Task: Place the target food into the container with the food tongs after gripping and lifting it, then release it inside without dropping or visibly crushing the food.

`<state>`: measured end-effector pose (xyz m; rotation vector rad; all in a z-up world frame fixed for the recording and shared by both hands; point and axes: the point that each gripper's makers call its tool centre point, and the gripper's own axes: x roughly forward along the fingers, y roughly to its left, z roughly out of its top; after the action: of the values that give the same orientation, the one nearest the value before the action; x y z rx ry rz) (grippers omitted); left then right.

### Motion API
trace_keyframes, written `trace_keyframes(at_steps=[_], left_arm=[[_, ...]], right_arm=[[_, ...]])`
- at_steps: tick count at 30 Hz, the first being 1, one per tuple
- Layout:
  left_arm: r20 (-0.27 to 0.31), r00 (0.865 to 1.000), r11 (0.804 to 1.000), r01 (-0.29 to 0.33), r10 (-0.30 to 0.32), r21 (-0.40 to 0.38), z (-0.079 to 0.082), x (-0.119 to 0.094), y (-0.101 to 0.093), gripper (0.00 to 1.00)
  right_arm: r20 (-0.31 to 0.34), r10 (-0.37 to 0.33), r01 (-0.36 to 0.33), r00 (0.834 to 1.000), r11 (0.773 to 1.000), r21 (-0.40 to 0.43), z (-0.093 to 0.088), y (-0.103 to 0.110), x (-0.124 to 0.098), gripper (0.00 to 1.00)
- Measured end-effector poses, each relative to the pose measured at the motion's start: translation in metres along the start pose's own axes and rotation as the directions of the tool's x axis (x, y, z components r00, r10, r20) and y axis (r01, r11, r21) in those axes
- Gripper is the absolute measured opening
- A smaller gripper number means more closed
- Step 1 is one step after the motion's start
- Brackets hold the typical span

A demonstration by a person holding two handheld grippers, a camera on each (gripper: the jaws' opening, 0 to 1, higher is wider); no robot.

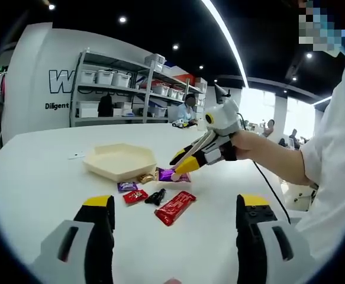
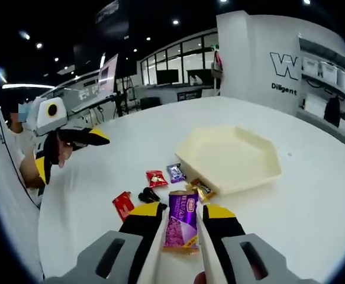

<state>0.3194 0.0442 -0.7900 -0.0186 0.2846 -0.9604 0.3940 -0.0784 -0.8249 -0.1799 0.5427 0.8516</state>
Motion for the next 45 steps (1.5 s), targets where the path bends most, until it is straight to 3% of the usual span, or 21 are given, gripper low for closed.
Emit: trace_keyframes(at_steps=[13,27,36,45], left_arm=[[0.008,1.0,1.0,-0.009,0.009,0.008,0.001,-0.007,-0.001,0.83],[0.02,0.999,0.999,-0.031,0.031,0.017,0.005,-0.017,0.001,0.83],[0.021,0.998,0.999,-0.051,0.051,0.019,0.005,-0.024,0.004,0.83],[0.018,0.998,0.998,-0.061,0.061,0.02,0.005,-0.025,0.005,0.83]], right_arm=[[0.049,0.023,-0.021,0.999,0.999,-0.041,0.032,0.003,-0.006,0.22],[0.069,0.071,-0.06,0.995,0.986,-0.153,0.075,-0.018,-0.001,0.22],[0.06,0.109,-0.093,0.992,0.971,-0.22,0.088,-0.034,0.01,0.22],[0.021,0.164,-0.154,0.986,0.957,-0.245,0.087,-0.048,0.025,0.22]])
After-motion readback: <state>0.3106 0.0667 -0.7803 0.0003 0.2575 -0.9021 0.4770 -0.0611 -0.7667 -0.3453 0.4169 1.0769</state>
